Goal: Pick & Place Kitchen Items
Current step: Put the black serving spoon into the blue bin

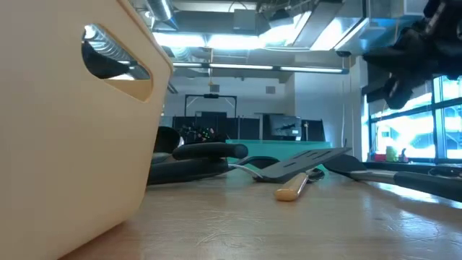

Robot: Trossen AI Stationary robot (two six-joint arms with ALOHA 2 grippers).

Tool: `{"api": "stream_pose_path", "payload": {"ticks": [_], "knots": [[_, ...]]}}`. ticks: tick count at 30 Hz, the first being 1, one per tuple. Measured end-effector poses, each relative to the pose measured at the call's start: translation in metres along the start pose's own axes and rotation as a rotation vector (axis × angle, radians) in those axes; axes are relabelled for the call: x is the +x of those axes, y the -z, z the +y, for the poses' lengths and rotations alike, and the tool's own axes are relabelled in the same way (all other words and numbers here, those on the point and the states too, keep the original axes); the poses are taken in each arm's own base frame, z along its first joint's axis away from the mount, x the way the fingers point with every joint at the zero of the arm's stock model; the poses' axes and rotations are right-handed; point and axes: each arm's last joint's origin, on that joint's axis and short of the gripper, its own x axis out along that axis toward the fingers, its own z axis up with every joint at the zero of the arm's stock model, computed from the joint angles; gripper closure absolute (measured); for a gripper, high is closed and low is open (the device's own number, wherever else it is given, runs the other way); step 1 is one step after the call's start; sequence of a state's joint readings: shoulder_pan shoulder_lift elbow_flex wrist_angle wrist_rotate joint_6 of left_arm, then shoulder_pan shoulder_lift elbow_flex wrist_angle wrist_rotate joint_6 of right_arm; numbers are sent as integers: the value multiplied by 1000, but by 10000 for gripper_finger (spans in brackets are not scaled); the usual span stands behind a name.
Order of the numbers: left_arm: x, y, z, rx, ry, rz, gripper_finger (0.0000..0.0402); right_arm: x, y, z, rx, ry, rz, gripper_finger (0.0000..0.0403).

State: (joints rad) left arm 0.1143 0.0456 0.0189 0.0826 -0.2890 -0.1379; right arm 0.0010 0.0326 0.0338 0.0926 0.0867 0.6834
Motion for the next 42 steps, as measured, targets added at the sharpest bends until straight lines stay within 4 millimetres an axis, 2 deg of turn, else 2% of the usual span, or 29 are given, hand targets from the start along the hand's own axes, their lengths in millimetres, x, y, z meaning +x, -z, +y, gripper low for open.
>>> {"api": "stream_pose_path", "payload": {"ticks": [6,10,13,16,22,25,27,32,39,42], "knots": [[-4,-24,4,-211,-160,-274,398,-5,-27,13,117,-37,-377,402],[-11,-42,6,-491,-169,-495,397,-10,-36,17,149,-33,-509,402],[-17,-52,8,-718,-159,-635,398,-10,-37,16,164,-10,-535,402],[-19,-53,12,-832,-257,-702,398,-10,-36,16,190,-14,-531,402],[-22,-51,17,-871,-466,-755,398,-9,-36,16,303,-59,-511,402],[-24,-49,19,-897,-591,-785,398,-9,-35,16,322,-67,-508,402],[-25,-49,20,-924,-615,-800,398,-9,-35,16,322,-67,-508,402],[-17,-45,16,-960,-431,-730,398,-9,-36,16,322,-66,-509,402],[-5,-45,3,-1060,14,-552,398,-9,-35,16,298,-55,-510,402],[-3,-48,0,-1070,97,-548,397,-9,-35,15,281,-36,-512,402]]}}
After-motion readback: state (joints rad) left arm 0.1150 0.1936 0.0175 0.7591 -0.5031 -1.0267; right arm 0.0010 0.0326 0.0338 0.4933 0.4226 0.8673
